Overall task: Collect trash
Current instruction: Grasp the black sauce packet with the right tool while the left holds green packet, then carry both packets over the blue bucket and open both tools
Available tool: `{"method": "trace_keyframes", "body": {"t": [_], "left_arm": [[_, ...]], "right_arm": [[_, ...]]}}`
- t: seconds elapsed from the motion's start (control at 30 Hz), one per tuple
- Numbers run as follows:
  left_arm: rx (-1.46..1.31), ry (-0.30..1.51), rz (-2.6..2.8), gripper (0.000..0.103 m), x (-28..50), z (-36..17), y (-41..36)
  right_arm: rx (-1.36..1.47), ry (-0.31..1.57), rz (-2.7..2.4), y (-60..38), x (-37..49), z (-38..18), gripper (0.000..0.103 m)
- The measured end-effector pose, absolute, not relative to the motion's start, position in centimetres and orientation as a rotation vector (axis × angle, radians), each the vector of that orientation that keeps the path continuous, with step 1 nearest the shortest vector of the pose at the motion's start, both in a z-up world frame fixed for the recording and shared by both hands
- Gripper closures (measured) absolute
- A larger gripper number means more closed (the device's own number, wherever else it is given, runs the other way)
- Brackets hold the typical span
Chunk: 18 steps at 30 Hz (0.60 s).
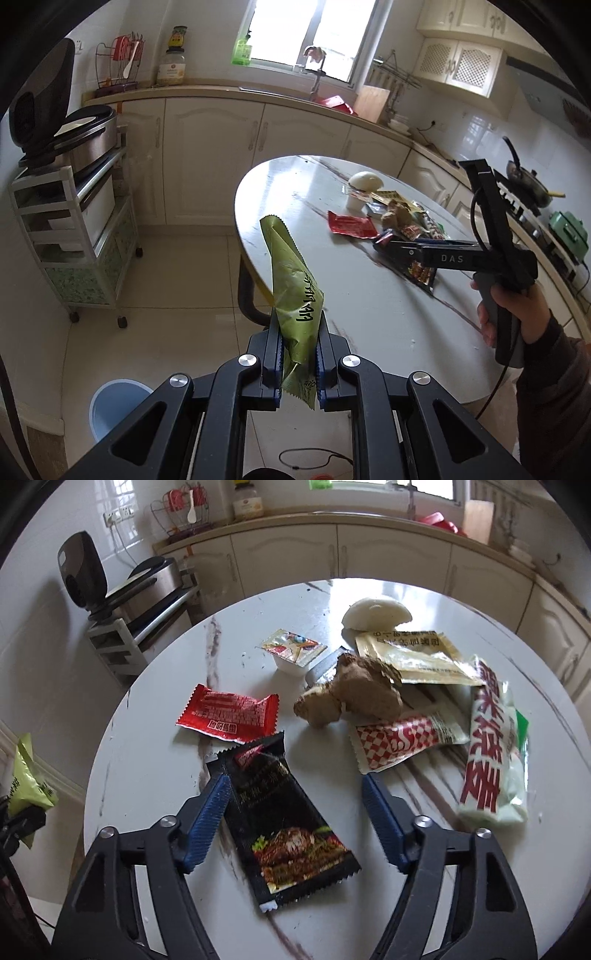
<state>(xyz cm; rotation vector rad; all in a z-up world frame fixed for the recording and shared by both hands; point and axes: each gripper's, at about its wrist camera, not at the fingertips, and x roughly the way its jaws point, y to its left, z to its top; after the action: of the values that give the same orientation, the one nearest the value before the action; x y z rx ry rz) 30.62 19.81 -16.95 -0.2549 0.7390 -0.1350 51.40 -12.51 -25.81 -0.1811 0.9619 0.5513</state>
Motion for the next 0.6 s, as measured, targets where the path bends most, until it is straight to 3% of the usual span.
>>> {"method": "trace_keyframes", "body": {"t": [0.1,0.17,0.23,0.6], "left_arm": [[-0.266,0.737,-0.129,0.093,30.0,-16.9,20.5],[-0.277,0.739,-0.119,0.093,29.8,-17.0,20.9],[-0.287,0.746,-0.117,0.093,29.7,-17.1,21.2],[-0.321,0.744,-0.097,0.093,28.9,-16.7,23.1]], "right_arm": [[-0.233,0.953,0.555,-12.1,51.4,-25.8,0.063],[-0.257,0.945,0.599,-11.8,50.9,-25.7,0.082],[-0.276,0.937,0.604,-11.7,50.5,-25.5,0.090],[-0.198,0.832,0.595,-12.1,47.3,-22.9,0.096]]}}
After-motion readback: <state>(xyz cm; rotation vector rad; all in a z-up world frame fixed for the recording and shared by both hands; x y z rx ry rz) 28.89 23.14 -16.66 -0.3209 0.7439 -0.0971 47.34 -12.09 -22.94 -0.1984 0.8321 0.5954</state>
